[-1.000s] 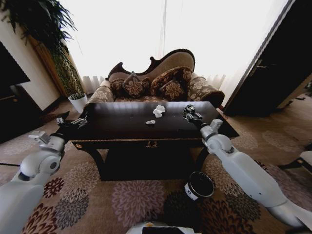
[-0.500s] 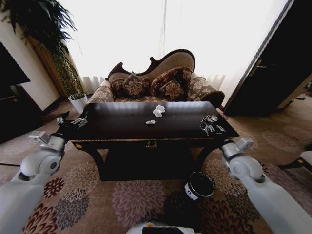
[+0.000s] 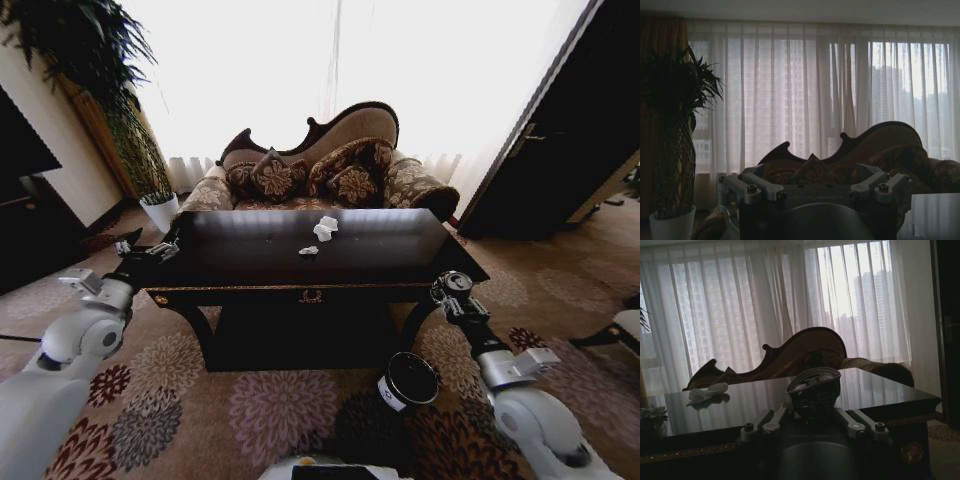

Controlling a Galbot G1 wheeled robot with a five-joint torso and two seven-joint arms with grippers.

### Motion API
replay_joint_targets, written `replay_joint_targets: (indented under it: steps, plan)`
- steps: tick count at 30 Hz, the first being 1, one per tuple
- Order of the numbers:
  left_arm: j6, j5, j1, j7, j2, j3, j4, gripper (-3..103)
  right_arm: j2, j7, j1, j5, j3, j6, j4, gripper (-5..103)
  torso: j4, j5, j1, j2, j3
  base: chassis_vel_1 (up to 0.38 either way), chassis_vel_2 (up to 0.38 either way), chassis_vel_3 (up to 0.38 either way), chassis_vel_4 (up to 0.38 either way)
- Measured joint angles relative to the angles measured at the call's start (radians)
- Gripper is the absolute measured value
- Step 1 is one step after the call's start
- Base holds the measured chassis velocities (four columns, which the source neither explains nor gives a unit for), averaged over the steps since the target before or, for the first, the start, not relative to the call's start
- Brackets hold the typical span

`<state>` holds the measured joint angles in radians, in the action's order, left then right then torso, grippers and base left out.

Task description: Move to the front of the table and place the trash on the table into the trash bin.

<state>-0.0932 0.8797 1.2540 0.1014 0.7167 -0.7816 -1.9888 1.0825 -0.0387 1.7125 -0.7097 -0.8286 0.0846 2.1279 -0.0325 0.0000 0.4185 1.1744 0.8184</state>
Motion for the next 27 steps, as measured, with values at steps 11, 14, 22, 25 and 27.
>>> replay_joint_targets:
  steps: [11, 14, 22, 25, 27]
  plan:
    - [0.000, 0.000, 0.000, 0.000, 0.000, 0.000, 0.000, 100, 0.145, 0.018, -0.108, 0.084, 0.104, 0.076, -0.341, 25, -0.0001, 0.0001, 0.000, 0.000, 0.000, 0.000, 0.000, 0.000, 0.000]
    - [0.000, 0.000, 0.000, 0.000, 0.000, 0.000, 0.000, 100, 0.150, 0.030, -0.154, 0.090, 0.123, 0.086, -0.448, 25, 0.0001, 0.0000, 0.000, 0.000, 0.000, 0.000, 0.000, 0.000, 0.000]
    - [0.000, 0.000, 0.000, 0.000, 0.000, 0.000, 0.000, 100, 0.152, 0.063, -0.274, 0.121, 0.199, 0.123, -0.739, 25, -0.0001, 0.0002, 0.000, 0.000, 0.000, 0.000, 0.000, 0.000, 0.000]
    - [0.000, 0.000, 0.000, 0.000, 0.000, 0.000, 0.000, 100, 0.157, 0.071, -0.326, 0.120, 0.216, 0.131, -0.833, 25, 0.0002, -0.0001, 0.000, 0.000, 0.000, 0.000, 0.000, 0.000, 0.000]
    - [0.000, 0.000, 0.000, 0.000, 0.000, 0.000, 0.000, 100, 0.158, 0.075, -0.351, 0.112, 0.223, 0.131, -0.878, 25, 0.0000, 0.0000, 0.000, 0.000, 0.000, 0.000, 0.000, 0.000, 0.000]
